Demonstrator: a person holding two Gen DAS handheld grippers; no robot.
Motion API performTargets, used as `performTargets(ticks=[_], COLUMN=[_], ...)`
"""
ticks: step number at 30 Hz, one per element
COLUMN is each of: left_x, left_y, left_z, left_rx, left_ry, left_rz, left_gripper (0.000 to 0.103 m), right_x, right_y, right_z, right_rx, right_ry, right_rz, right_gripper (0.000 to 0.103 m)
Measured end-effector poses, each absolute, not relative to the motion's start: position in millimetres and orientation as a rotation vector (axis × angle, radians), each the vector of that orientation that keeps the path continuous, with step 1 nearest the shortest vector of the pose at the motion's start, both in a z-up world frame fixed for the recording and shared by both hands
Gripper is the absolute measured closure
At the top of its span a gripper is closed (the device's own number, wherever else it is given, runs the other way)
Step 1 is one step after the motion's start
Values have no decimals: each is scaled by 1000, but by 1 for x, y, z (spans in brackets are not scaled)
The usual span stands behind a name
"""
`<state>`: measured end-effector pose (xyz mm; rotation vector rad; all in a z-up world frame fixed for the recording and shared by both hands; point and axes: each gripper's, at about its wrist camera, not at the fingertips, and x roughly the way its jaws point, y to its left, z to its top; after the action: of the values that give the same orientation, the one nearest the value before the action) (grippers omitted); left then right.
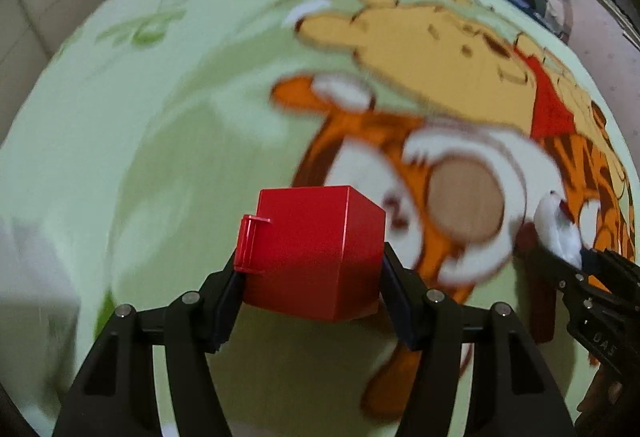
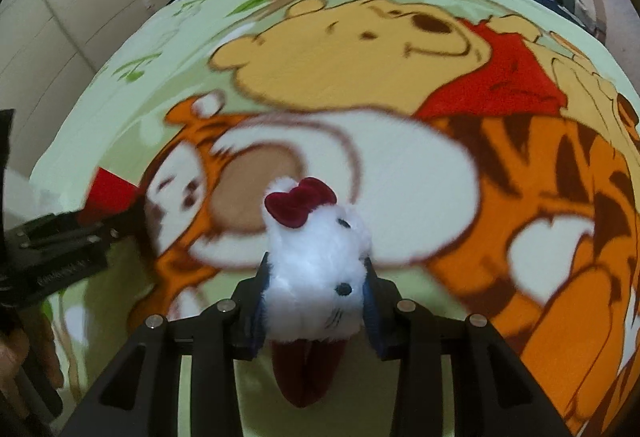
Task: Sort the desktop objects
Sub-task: 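Carry the red block and Hello Kitty plush over the white paper box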
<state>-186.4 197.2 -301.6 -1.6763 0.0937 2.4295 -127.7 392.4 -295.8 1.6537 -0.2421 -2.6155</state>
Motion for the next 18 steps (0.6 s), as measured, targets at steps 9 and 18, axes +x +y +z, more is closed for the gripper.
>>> performTargets(ticks=[9,18], left_x=[-127,-77], left_y=[154,105], left_z=[-259,-178], left_rx=[-1707,-1650], left_ry=[46,-11], left_rz=[2473,2570], left_gripper=[40,40], right_x=[-75,-50], right_y=[323,257], right_z=[-265,-172], right_rx=[1614,1448], right_ry=[-200,-157], right_rz=[-2556,-2559], right_gripper=[65,65])
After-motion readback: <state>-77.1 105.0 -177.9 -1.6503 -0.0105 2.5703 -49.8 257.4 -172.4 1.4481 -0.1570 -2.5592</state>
